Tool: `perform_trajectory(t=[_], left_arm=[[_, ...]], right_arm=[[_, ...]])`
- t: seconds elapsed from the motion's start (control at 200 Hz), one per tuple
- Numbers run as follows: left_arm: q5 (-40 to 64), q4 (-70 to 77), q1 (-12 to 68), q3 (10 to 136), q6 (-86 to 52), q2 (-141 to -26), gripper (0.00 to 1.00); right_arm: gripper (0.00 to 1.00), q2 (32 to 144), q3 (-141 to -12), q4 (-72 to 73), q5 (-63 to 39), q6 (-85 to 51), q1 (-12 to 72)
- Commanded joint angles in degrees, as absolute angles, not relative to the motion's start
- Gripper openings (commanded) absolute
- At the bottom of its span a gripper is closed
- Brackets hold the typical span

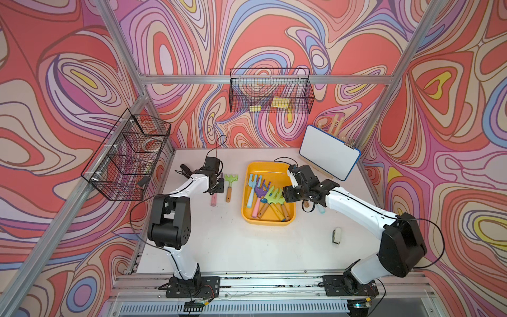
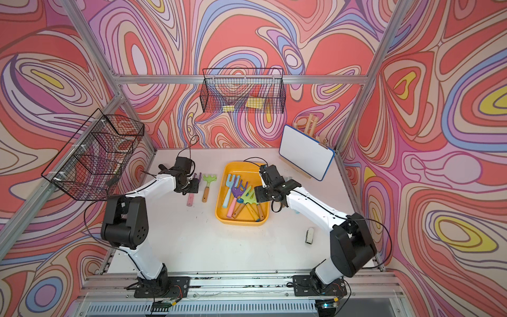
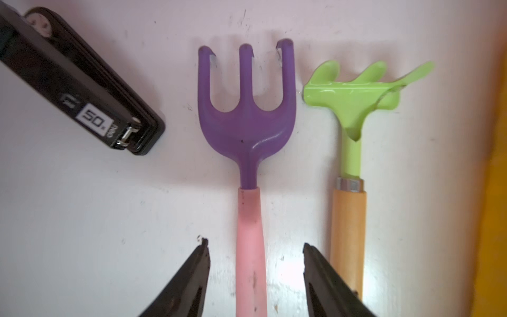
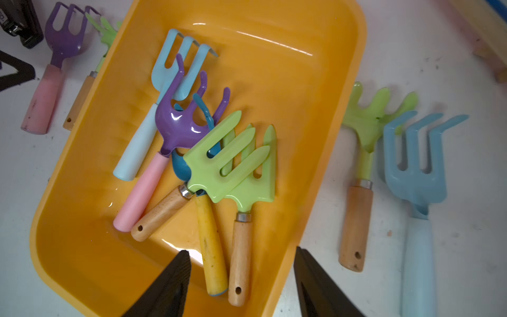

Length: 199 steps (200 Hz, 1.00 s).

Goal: Take the hand rake out of the storage box
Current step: Place the rake at the center of the board, then pick up the rake from the storage box.

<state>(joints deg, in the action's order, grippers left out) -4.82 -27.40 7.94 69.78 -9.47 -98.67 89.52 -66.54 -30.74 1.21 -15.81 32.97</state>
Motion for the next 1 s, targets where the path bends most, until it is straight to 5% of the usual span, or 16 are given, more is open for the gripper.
perform_trajectory(t=[0.0, 0.376, 0.616, 0.991], left_arm=[[1.26, -25.38, 8.41, 67.6, -11.36, -92.05, 0.6], [10.78, -25.32, 22.92, 68.64, -15.91, -86.37, 0.54], [9.05, -21.84, 27.36, 66.49, -21.03, -84.0, 0.5], [2.19, -26.57, 35.1, 72.47, -20.92, -94.85, 0.48]], right_arm=[[0.65, 91.7, -68.36, -25.79, -0.3, -19.12, 35.24], [0.63, 89.56, -68.92, -20.66, 7.55, -21.37, 36.74], [0.66, 78.83, -56.26, -10.46, 14.82, -22.13, 36.66], [0.66, 61.48, -47.16, -14.43, 21.1, -22.93, 35.61]])
